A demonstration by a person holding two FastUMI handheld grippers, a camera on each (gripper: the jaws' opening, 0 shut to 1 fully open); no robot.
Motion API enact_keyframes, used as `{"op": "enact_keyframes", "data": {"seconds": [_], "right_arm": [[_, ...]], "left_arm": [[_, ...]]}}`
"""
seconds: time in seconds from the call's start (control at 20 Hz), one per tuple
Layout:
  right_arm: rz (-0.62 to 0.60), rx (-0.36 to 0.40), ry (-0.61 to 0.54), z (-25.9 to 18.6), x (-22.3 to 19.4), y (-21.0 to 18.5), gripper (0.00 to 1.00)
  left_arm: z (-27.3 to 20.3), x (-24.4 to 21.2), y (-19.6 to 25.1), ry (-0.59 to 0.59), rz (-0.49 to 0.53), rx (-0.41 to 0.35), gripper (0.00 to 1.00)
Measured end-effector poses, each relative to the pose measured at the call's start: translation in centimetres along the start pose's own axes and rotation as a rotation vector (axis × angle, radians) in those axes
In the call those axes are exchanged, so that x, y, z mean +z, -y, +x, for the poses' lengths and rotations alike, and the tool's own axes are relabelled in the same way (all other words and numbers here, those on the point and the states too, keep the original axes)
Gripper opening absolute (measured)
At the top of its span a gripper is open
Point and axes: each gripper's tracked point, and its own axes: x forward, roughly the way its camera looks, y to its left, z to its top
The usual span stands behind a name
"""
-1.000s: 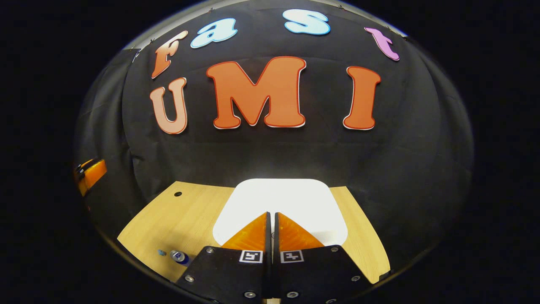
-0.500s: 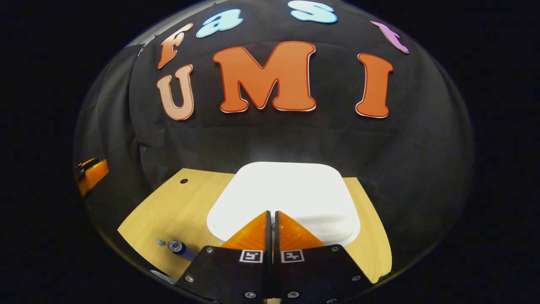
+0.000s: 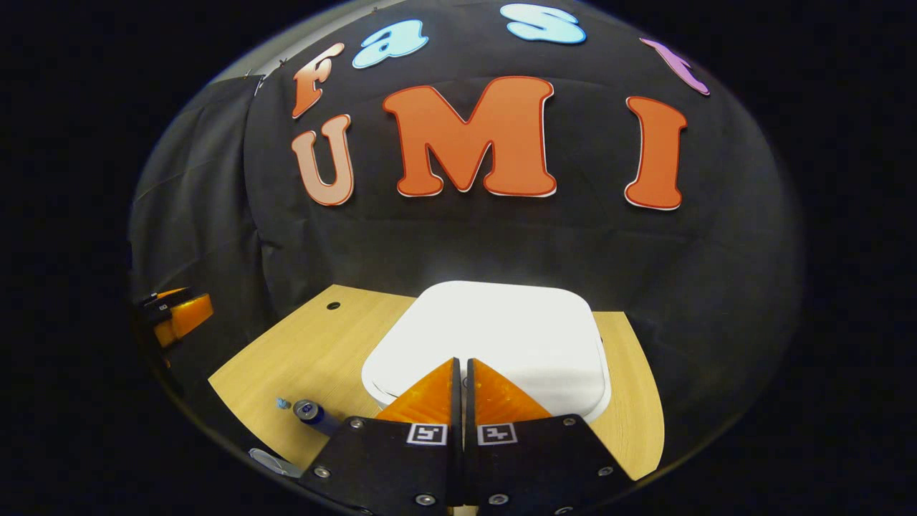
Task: Press the lid of the desktop garbage bin to open it, pick up the crumpled paper on the desktop and throw it into the bin, then pick up the pop can on the desktop and drop it into the bin, and finally close the garbage bin lid.
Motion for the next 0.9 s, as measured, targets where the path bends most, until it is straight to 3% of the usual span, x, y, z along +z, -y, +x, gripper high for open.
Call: {"op": "enact_keyframes", "data": {"seconds": [0.1,0.15,0.25,0.35,0.55,0.6,0.7,0.75,0.9], "right_arm": [[-0.045,-0.009,0.094,-0.8,2.2,-0.2,0.01],[-0.077,-0.001,0.147,-1.0,3.5,-0.7,0.01],[-0.138,0.044,0.186,-0.9,4.2,-2.2,0.06],[-0.154,0.042,0.217,-1.0,5.6,-2.9,0.19],[-0.19,0.053,0.37,-2.5,10.1,-5.8,0.47],[-0.208,0.048,0.368,-2.3,10.4,-6.2,0.58],[-0.22,0.03,0.366,-2.1,10.5,-6.7,0.71],[-0.221,0.033,0.371,-2.3,10.8,-7.5,0.74],[-0.214,0.058,0.378,-2.5,10.5,-9.7,0.83]], "left_arm": [[0.6,-1.0,-0.8,-0.025,-0.011,0.005,0.99],[1.0,-1.8,-1.2,-0.052,-0.03,-0.003,0.94],[1.6,-3.8,-1.3,-0.124,-0.096,-0.028,1.0],[2.2,-6.0,-1.7,-0.196,-0.13,-0.046,1.0],[4.2,-9.8,-3.9,-0.299,-0.101,-0.057,0.99],[4.8,-10.9,-4.3,-0.327,-0.101,-0.062,0.95],[5.3,-13.3,-5.0,-0.385,-0.095,-0.078,0.95],[5.7,-14.2,-5.1,-0.411,-0.085,-0.084,0.99],[6.0,-18.1,-4.6,-0.489,-0.057,-0.106,0.97]]}}
